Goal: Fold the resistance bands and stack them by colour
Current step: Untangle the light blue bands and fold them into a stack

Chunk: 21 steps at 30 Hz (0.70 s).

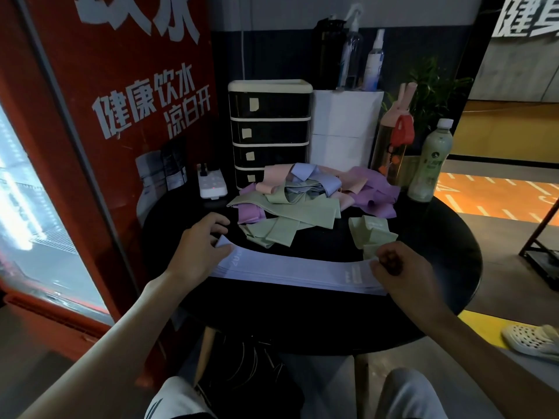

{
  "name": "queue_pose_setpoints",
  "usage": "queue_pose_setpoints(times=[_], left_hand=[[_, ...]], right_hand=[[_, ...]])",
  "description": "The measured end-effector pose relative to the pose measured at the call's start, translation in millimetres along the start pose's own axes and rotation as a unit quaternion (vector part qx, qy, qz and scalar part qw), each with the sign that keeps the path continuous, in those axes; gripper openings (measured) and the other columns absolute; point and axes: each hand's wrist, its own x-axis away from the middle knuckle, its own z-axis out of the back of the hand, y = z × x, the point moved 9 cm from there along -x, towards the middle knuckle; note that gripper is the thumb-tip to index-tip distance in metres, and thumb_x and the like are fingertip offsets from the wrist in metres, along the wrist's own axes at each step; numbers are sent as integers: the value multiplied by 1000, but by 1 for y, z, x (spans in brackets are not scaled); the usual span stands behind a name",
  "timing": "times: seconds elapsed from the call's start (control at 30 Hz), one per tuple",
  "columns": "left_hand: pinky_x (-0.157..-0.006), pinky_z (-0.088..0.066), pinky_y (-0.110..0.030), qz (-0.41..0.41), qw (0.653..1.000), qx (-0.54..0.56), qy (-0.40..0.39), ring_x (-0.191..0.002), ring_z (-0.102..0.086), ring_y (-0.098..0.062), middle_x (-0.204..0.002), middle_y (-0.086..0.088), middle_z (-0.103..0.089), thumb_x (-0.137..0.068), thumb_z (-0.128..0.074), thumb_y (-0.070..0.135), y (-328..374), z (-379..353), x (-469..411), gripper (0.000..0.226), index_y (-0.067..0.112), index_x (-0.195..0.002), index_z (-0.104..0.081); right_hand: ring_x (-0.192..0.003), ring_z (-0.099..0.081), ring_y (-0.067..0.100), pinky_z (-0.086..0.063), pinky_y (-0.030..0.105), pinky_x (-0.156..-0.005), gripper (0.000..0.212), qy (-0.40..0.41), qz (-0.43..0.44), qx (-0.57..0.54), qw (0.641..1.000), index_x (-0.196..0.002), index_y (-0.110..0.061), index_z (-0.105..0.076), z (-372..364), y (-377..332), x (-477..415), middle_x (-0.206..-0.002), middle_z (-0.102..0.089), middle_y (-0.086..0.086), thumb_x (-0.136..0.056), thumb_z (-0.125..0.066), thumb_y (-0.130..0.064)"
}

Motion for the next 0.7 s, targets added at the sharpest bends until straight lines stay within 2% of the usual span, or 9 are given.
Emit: queue_pose_setpoints(times=[0.13,0.2,0.33,0.57,0.63,0.7], left_hand=[[-69,-40,-18,-12,999,-39,0,-83,-54,-18,-113,1,-56,-86,-73,8,-1,-4,1,37,29,-110,-55],[-71,-36,-17,-27,998,-53,4,-81,-50,-11,-110,1,-54,-87,-72,7,0,-6,3,34,28,-108,-55],[-79,-37,-25,-25,999,-43,-6,-87,-51,-7,-110,1,-54,-89,-69,8,-5,-8,7,30,27,-108,-56],[-76,-41,-13,-24,999,-19,-10,-91,-57,-4,-106,2,-60,-92,-65,7,-8,-10,10,24,25,-106,-58],[-85,-47,-26,-33,999,-43,1,-94,-55,-10,-108,1,-58,-92,-64,9,-3,-9,11,21,24,-106,-59],[-92,-46,-41,-63,992,-101,33,-101,-53,-17,-110,4,-56,-92,-65,14,10,-6,10,16,24,-104,-62]], right_hand=[[-79,-57,4,-40,1,-64,17,-9,-3,10,1000,-97,-15,-61,-1,0,0,-87,-63,3,-86,-69,-5],[-77,-56,5,-39,1,-64,21,-12,0,18,1000,-97,-18,-60,-1,-2,-1,-88,-62,5,-85,-69,-3],[-77,-53,4,-38,2,-66,24,-16,12,49,999,-94,-21,-58,-2,-4,-2,-91,-57,5,-83,-71,-3],[-77,-53,6,-38,2,-67,20,-44,5,59,997,-95,-18,-62,-7,2,-3,-93,-55,3,-84,-70,-4],[-76,-53,5,-37,1,-66,19,-41,7,58,997,-95,-17,-62,-7,2,-3,-93,-55,2,-83,-70,-4],[-76,-53,2,-37,1,-65,19,-34,10,53,998,-93,-18,-63,-6,1,-3,-92,-55,0,-83,-70,-4]])
